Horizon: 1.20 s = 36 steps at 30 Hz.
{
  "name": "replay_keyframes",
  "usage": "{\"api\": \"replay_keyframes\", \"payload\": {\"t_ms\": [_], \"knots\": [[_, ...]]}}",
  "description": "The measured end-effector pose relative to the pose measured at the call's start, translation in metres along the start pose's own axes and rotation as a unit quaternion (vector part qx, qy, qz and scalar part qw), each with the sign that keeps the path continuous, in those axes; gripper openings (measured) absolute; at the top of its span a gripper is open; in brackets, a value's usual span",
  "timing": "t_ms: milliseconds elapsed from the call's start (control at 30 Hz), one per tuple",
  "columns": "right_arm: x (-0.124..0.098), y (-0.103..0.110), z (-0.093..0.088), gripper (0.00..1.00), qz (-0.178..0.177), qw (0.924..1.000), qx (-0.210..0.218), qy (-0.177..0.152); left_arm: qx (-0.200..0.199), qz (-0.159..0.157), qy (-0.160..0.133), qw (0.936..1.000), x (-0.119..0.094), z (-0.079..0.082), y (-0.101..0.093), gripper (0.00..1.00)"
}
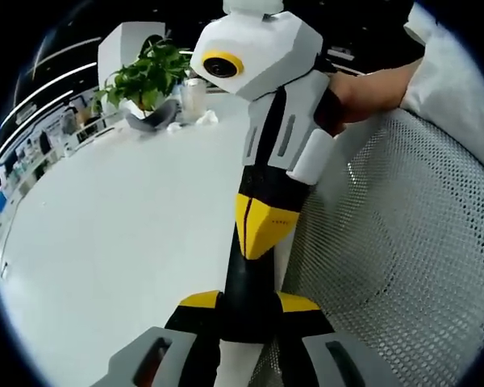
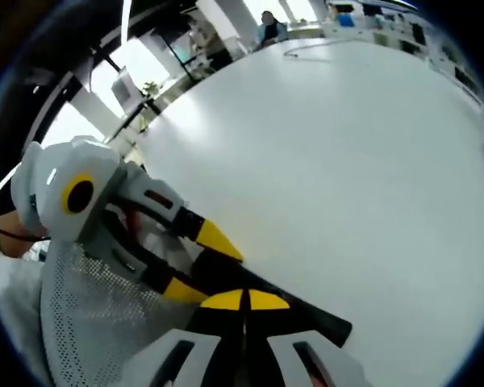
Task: Press the specified remote control buttons in sequence, fully releasing each button before pressing the next.
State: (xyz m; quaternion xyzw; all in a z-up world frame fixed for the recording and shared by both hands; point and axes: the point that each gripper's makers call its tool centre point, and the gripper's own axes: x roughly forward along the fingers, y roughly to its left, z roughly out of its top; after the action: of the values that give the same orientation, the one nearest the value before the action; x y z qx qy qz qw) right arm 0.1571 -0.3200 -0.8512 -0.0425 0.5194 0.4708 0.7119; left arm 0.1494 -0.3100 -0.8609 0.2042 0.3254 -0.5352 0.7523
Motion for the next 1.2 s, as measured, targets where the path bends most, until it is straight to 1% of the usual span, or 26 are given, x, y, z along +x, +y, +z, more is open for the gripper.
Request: {"api": "replay_keyframes", "payload": {"t_ms": [100,267,400,467,533,567,633,800,933,1100,1133,1167,1200], "knots": [[0.000,0.000,0.000,0.00,-0.004,1.0000,-0.005,-0.001,-0.001,0.003,0.002,1.0000,0.001,0.000,0.000,0.24],[-0.002,-0.005,0.001,0.00,-0.021,0.9997,-0.014,-0.005,-0.006,0.010,0.003,0.9999,0.003,0.003,0.002,0.24],[-0.004,-0.010,0.001,0.00,-0.025,0.9996,-0.005,-0.009,-0.004,0.014,0.003,0.9999,0.005,0.005,0.004,0.25],[-0.004,-0.009,0.002,0.00,-0.024,0.9996,-0.004,-0.010,-0.005,0.015,0.002,0.9999,0.005,0.005,0.005,0.25],[-0.004,-0.010,0.002,0.00,-0.028,0.9995,-0.009,-0.012,-0.006,0.017,0.001,0.9998,0.003,0.004,0.006,0.25],[-0.004,-0.010,0.002,0.00,-0.030,0.9994,-0.012,-0.012,-0.013,0.017,0.008,0.9997,0.000,0.001,0.007,0.25],[-0.004,-0.012,0.003,0.00,-0.032,0.9993,-0.012,-0.014,-0.021,0.016,0.005,0.9996,-0.002,-0.001,0.010,0.25],[-0.005,-0.014,0.003,0.00,-0.026,0.9995,0.003,-0.018,-0.004,0.019,0.010,0.9998,0.000,-0.002,0.011,0.25],[-0.005,-0.013,0.003,0.00,-0.026,0.9995,-0.002,-0.020,0.000,0.016,0.003,0.9999,0.000,-0.001,0.012,0.25],[-0.006,-0.013,0.003,0.00,-0.028,0.9994,0.007,-0.018,0.003,0.016,0.002,0.9999,0.002,0.001,0.013,0.25],[-0.006,-0.013,0.003,0.00,-0.026,0.9995,0.009,-0.016,0.003,0.016,0.002,0.9999,0.002,0.000,0.011,0.25],[-0.006,-0.010,-0.001,0.00,-0.013,0.9997,0.020,-0.002,0.004,0.016,0.002,0.9999,0.003,0.001,0.013,0.24],[-0.005,-0.009,-0.001,0.00,-0.010,0.9997,0.023,0.001,0.003,0.016,0.001,0.9999,0.002,0.001,0.011,0.24]]}}
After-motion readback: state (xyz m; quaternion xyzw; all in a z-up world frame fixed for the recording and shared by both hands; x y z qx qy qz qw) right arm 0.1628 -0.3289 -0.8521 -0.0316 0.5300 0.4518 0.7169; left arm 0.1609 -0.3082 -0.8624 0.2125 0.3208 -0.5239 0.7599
